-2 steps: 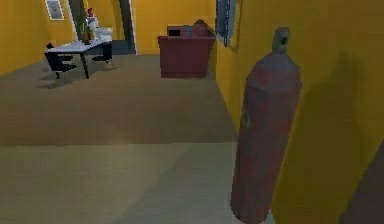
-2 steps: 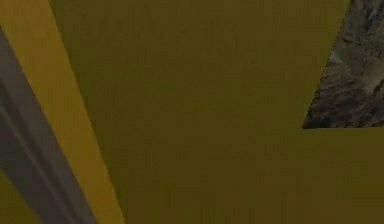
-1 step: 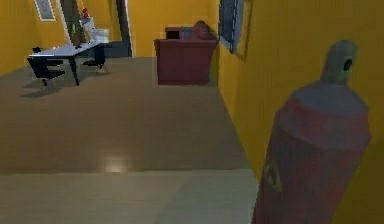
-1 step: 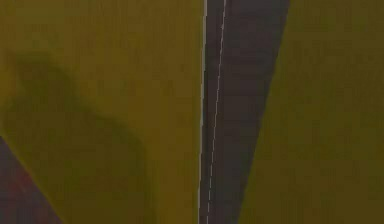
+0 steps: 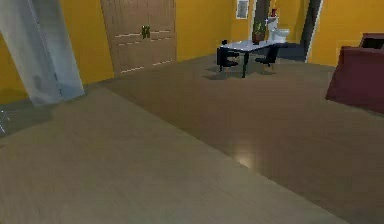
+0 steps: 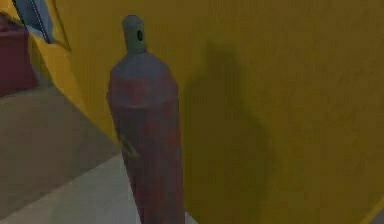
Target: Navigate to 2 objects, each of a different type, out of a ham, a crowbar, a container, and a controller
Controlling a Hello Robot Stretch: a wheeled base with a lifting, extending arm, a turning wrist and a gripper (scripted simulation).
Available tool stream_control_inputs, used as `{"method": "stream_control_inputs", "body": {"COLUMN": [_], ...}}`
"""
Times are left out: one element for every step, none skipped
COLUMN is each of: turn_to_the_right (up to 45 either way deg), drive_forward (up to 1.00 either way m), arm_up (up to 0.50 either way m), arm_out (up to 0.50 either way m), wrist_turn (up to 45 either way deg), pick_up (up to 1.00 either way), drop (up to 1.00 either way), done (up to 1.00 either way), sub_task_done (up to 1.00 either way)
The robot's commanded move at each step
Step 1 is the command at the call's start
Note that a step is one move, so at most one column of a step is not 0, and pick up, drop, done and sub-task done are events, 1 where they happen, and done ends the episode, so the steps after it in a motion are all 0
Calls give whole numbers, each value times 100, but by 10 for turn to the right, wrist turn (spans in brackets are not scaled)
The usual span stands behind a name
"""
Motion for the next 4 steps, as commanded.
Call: {"method": "stream_control_inputs", "body": {"turn_to_the_right": [-240, 0, 0, -420], "drive_forward": [0, 100, 35, 0], "arm_up": [0, 0, 0, 0], "arm_out": [0, 0, 0, 0], "wrist_turn": [0, 0, 0, 0], "pick_up": [0, 0, 0, 0], "drop": [0, 0, 0, 0], "done": [0, 0, 0, 0], "sub_task_done": [0, 0, 0, 0]}}
